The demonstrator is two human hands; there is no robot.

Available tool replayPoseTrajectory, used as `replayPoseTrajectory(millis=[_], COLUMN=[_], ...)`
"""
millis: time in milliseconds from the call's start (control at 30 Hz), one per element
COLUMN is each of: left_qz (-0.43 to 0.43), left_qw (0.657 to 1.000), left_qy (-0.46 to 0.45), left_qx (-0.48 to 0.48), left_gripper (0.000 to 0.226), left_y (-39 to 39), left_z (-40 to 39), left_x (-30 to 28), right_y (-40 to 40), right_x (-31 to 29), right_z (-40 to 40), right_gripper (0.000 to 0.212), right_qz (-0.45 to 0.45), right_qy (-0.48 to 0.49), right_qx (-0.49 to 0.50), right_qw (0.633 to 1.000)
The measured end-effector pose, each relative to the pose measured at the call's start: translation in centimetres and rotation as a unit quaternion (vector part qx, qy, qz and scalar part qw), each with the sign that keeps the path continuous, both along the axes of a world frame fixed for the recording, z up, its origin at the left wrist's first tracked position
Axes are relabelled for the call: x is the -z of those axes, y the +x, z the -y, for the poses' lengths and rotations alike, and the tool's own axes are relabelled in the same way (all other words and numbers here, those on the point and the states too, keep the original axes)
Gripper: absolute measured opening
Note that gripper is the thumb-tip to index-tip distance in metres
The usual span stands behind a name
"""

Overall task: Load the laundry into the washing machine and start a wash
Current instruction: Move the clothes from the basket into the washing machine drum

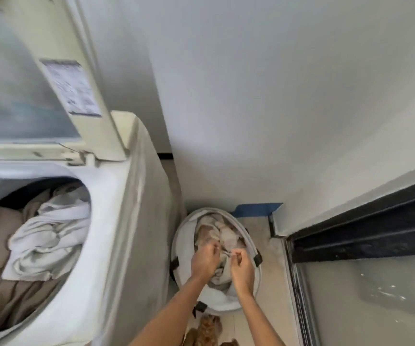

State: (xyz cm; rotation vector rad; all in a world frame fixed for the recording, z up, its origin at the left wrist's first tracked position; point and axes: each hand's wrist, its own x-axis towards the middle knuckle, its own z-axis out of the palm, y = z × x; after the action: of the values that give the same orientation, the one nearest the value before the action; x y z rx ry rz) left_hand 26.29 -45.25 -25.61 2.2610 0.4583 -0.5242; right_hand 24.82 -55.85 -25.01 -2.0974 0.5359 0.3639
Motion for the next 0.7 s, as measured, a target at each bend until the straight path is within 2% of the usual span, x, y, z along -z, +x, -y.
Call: replayPoseTrajectory(millis=[167, 333, 400, 500, 567, 633, 700], left_qz=[-0.096, -0.121, -0.121, -0.126, -0.127, -0.108, -0.083], left_qw=[0.991, 0.988, 0.990, 0.990, 0.988, 0.989, 0.993], left_qy=[-0.015, -0.009, -0.004, -0.006, -0.006, -0.017, -0.019], left_qx=[-0.091, -0.091, -0.076, -0.069, -0.085, -0.100, -0.088], left_gripper=[0.020, 0.021, 0.020, 0.024, 0.027, 0.032, 0.047], left_y=[-0.3, 0.8, 0.4, -0.6, -1.1, -1.3, -1.1], left_z=[1.9, 2.8, 2.8, 1.8, 1.0, 0.4, 0.3], left_x=[12.8, 23.2, 26.5, 28.7, 28.6, 27.1, 24.6], right_y=[-0.8, 1.4, 2.3, 2.6, 2.4, 2.0, 1.2], right_x=[14.8, 27.8, 32.2, 35.0, 34.4, 31.1, 26.6], right_z=[2.6, 3.7, 4.1, 4.5, 3.7, 2.2, 0.8], right_gripper=[0.023, 0.054, 0.059, 0.041, 0.030, 0.017, 0.011], right_qz=[-0.144, -0.216, -0.243, -0.259, -0.231, -0.176, -0.134], right_qy=[-0.051, -0.084, -0.107, -0.120, -0.115, -0.028, 0.047], right_qx=[-0.076, -0.101, -0.098, -0.093, -0.101, -0.069, -0.035], right_qw=[0.985, 0.968, 0.959, 0.954, 0.961, 0.982, 0.989])
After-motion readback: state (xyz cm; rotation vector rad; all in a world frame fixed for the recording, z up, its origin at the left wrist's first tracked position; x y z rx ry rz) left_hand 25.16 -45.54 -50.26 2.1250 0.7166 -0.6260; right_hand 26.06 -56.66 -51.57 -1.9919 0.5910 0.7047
